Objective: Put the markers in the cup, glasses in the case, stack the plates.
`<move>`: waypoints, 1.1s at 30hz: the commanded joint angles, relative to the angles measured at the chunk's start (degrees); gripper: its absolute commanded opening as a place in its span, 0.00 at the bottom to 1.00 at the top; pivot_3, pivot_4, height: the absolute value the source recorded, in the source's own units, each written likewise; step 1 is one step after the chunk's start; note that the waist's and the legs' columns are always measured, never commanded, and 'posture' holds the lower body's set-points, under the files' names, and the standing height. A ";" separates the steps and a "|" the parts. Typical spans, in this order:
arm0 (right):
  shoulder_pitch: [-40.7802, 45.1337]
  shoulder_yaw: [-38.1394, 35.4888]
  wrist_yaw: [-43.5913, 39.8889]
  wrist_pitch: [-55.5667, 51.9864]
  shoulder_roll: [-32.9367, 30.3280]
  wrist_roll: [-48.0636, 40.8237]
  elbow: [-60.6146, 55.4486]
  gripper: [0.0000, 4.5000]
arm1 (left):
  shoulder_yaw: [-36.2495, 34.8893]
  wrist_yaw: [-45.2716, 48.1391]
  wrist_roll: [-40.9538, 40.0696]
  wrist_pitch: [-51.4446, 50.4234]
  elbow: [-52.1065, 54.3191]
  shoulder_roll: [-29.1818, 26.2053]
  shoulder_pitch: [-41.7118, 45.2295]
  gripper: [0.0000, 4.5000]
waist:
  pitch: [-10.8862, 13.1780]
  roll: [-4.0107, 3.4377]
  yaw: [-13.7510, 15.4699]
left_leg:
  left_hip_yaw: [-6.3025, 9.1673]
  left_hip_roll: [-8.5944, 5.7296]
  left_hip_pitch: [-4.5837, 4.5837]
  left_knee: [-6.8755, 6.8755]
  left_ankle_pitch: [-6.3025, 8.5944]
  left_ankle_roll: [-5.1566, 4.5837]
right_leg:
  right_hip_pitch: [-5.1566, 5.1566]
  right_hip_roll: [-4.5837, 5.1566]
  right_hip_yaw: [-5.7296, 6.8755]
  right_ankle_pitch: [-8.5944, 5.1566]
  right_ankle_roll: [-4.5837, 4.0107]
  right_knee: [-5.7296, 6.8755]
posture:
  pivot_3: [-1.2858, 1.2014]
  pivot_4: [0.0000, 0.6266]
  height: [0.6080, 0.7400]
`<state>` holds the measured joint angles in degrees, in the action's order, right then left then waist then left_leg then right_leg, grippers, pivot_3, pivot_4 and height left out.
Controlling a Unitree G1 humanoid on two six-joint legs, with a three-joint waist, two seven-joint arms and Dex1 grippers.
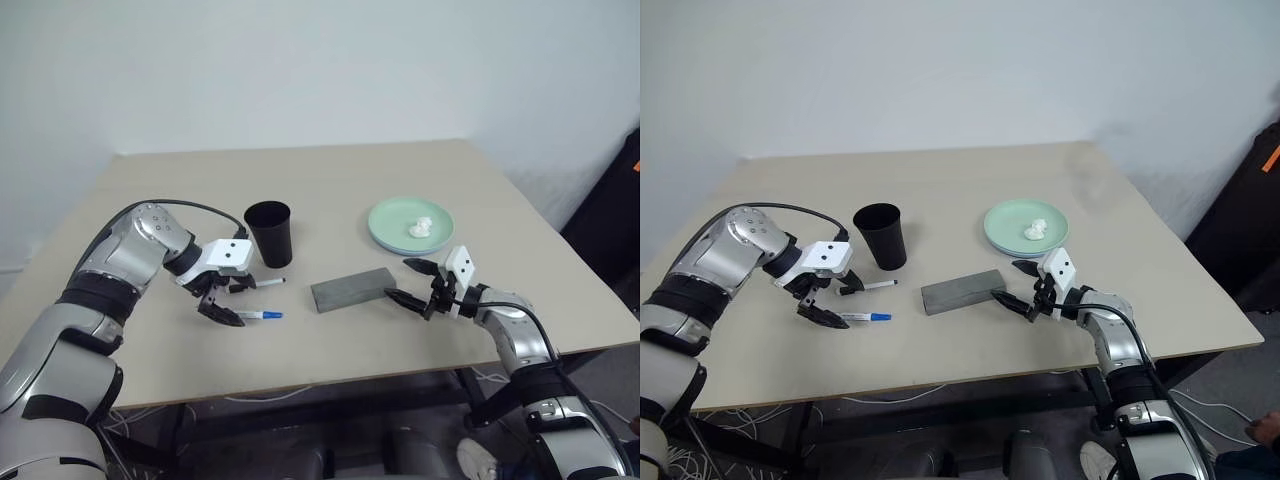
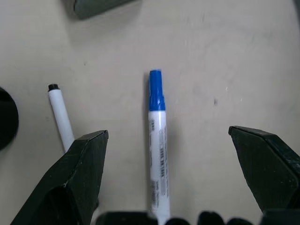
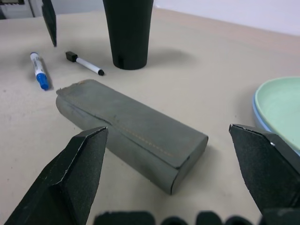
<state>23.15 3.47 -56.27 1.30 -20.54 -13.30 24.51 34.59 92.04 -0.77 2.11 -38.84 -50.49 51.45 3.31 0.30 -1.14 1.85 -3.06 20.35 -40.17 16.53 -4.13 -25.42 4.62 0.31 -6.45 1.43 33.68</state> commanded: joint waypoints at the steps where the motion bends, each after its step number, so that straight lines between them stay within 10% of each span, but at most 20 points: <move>1: 0.76 -0.55 0.00 0.06 -0.12 -0.57 -1.95 1.00 | 1.46 0.46 1.87 3.43 -2.79 0.93 2.07 0.99 | 0.00 0.00 -0.01 | -0.01 -0.01 0.02 0.00 0.00 -0.01 | -0.01 0.00 -0.02 0.00 0.00 0.01 | 0.52 0.00 0.91; 18: 0.39 -0.42 -0.35 -1.59 -0.67 -0.67 -3.55 1.00 | -0.09 -0.83 12.93 9.73 -9.91 6.65 -1.29 0.99 | -0.01 0.00 0.02 | -0.06 0.01 -0.06 -0.03 -0.02 -0.04 | 0.04 -0.03 -0.13 0.00 0.00 0.04 | 0.52 0.00 0.91; 33: -0.56 -0.58 0.21 -2.03 -0.63 -0.62 -4.52 1.00 | -3.41 0.46 9.47 9.83 -7.89 6.78 -0.62 0.01 | -0.01 0.03 -0.12 | -0.32 0.05 -0.10 0.02 0.08 -0.17 | -0.03 -0.04 -0.31 0.00 0.02 0.00 | 0.52 0.00 0.91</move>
<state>21.80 3.54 -56.23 -1.26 -21.00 -13.31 22.17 31.58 91.67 11.04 12.32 -49.01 -42.87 50.55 3.30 0.32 -1.26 1.53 -3.00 20.28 -40.15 16.61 -4.30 -25.46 4.59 0.00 -6.45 1.45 33.67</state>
